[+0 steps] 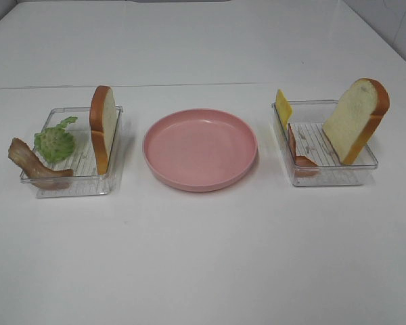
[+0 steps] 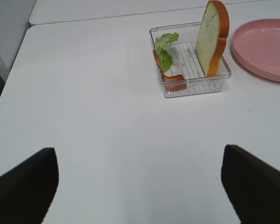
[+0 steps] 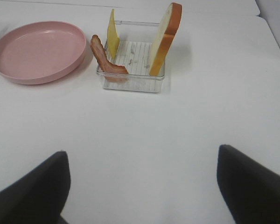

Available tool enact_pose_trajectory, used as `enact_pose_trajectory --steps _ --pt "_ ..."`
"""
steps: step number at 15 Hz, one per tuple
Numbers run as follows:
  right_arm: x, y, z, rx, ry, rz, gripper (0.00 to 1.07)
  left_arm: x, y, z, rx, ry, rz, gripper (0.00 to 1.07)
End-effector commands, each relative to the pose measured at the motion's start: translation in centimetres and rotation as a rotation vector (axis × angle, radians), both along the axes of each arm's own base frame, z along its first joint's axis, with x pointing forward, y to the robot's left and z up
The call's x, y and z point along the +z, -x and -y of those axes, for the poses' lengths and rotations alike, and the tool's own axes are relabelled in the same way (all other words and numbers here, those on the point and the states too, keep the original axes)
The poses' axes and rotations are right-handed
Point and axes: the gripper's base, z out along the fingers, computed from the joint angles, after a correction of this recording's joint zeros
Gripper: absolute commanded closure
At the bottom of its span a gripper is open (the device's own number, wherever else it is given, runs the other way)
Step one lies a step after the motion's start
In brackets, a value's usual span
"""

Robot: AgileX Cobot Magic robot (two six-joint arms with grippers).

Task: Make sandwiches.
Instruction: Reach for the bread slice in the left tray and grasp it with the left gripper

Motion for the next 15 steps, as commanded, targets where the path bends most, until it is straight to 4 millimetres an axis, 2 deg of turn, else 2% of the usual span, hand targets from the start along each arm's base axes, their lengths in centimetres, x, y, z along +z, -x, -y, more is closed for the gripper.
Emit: enact_pose_trajectory --steps 1,15 --pt "0.02 0.1 -0.02 -0.007 -0.002 0.021 0.27 0.05 0.27 -0.01 0.002 0.0 0.031 0.17" --pt "0.02 0.1 -0.02 -0.007 -0.002 0.021 0.27 0.05 0.27 -0.01 0.002 0.0 0.031 0.17"
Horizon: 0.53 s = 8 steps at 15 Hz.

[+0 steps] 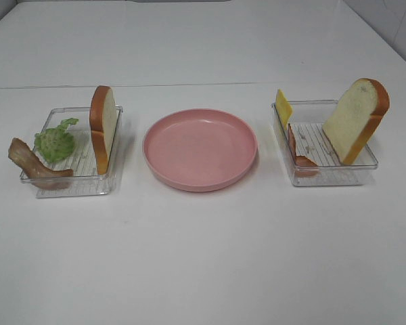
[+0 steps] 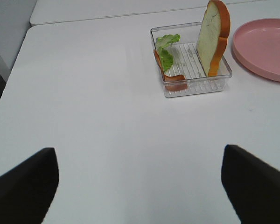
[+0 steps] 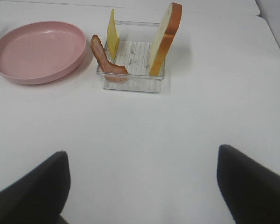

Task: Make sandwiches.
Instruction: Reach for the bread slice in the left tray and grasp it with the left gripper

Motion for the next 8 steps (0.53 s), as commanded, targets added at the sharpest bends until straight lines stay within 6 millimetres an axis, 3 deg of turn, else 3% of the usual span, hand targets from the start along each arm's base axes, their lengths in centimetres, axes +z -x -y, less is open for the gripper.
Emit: enact_pose_trajectory --steps 1,8 --pt "0.02 0.1 -0.02 -0.007 -0.002 0.021 0.27 0.05 0.27 -0.01 0.002 0.0 0.031 0.17" --pt "0.02 0.1 -0.02 -0.007 -0.002 0.021 0.27 0.09 0.26 0.0 0.002 0.0 0.033 0.17"
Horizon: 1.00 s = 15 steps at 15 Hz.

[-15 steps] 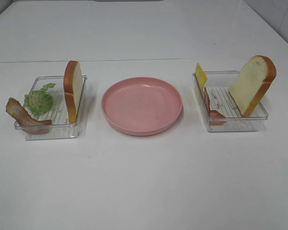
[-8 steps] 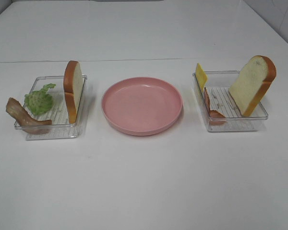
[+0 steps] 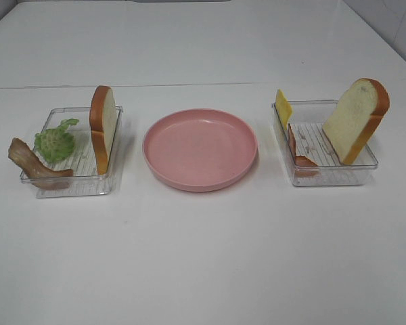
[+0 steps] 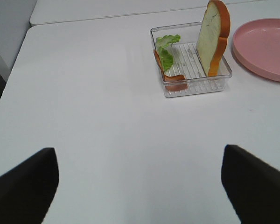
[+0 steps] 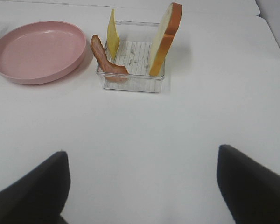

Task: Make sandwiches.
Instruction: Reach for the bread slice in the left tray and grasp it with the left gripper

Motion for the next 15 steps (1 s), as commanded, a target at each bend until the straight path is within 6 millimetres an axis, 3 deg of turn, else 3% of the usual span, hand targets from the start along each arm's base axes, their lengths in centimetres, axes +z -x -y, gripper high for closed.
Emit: enact_pose_trajectory --steps 1,5,9,10,12,15 --pt "0.0 0.1 0.0 -0.007 -0.002 0.021 0.27 0.2 0.2 0.0 0.002 0.001 0.035 0.17" --pt "0.0 0.1 0.0 -0.007 -0.002 0.021 0.27 3.4 -0.5 0.1 -0.004 0.017 0.043 0.17" --pt "0.0 0.1 0.0 -0.007 -0.002 0.021 0.27 6.1 -4.5 0.5 -0.023 0.057 -0.019 0.17" --pt "0.0 0.1 0.0 -0.007 -0.002 0.021 0.27 7.0 -8.1 1.0 -0.042 0.103 -0.097 0.17" --pt "0.0 0.1 0.0 -0.007 -0.002 0.021 0.27 7.1 -11.2 1.2 -0.046 0.123 -0.194 0.17" --pt "0.0 0.1 0.0 -0.007 -0.002 0.021 0.27 7.1 -18.0 1.6 -0.043 0.139 -0.397 0.17"
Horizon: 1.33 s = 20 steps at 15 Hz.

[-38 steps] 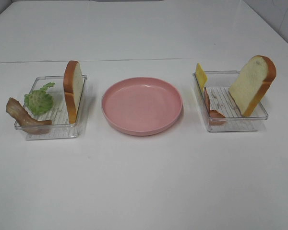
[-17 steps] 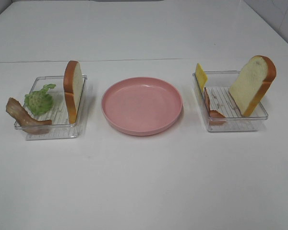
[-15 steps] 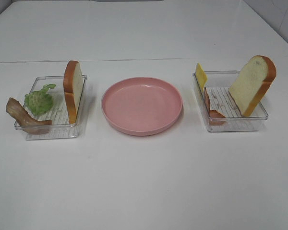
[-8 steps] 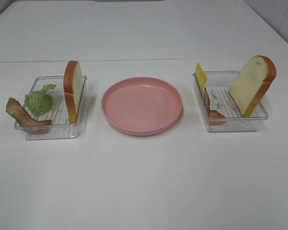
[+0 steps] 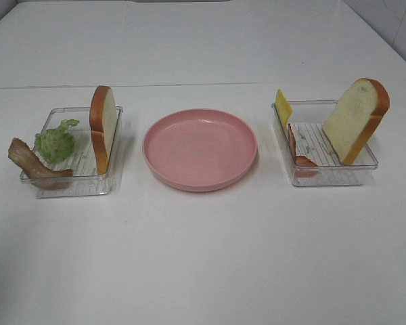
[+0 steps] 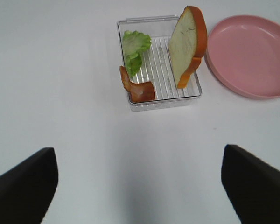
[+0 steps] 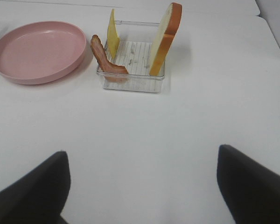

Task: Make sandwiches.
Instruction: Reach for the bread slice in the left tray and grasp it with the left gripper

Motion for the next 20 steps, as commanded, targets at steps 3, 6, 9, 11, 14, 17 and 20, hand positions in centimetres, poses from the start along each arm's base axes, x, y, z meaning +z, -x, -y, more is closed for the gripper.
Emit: enact_pose_trajectory --steps 3,6,9,11,14,17,20 --pt "0.0 0.1 0.0 -0.007 -0.002 0.021 0.27 -0.8 -9.3 0.5 -0.019 0.028 -0.273 0.17" --pt "0.0 0.1 0.0 -0.007 -0.002 0.021 0.27 -2.6 -16.3 1.5 -0.04 0.085 -0.409 0.17" --pt "0.0 0.1 0.0 -0.007 -0.002 0.021 0.27 -3.8 -20.0 3.2 -0.084 0.076 -0.459 0.18" --pt "0.0 0.1 0.0 -0.007 -0.002 0.021 0.27 -4.9 -22.3 5.6 -0.116 0.05 -0.523 0.18" --pt "0.0 0.1 0.0 -0.007 -0.002 0.021 0.27 -6.4 -25.3 9.9 -0.054 -0.063 -0.592 0.18" --pt "0.0 0.1 0.0 -0.007 -0.002 0.021 0.27 -7.3 -26.4 12.4 -0.071 -0.057 -0.587 0.22" --pt "0.0 0.1 0.0 -0.007 -0.002 0.021 0.27 -9.3 -27.5 13.3 -0.08 -0.066 -0.618 0.25"
